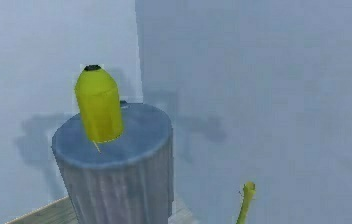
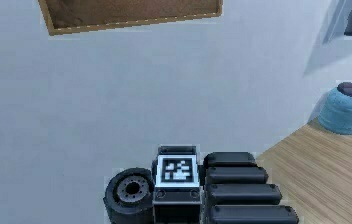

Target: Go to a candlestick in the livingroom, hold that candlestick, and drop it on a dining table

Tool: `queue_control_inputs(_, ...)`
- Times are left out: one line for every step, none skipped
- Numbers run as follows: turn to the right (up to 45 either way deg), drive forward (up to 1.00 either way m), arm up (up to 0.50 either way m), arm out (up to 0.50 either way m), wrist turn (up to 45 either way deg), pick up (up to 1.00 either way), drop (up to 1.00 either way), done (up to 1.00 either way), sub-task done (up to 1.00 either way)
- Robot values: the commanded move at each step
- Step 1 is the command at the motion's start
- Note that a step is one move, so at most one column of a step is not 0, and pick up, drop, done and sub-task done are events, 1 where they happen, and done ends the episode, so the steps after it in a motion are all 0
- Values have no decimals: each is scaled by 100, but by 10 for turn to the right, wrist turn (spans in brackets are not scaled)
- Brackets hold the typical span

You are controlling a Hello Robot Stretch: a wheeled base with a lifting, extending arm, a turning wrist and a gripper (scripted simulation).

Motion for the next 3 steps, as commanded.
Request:
queue_control_inputs(-450, 0, 0, 0, 0, 0, 0, 0, 0)
queue_control_inputs(-450, 0, 0, 0, 0, 0, 0, 0, 0)
queue_control_inputs(-270, 0, 0, 0, 0, 0, 0, 0, 0)
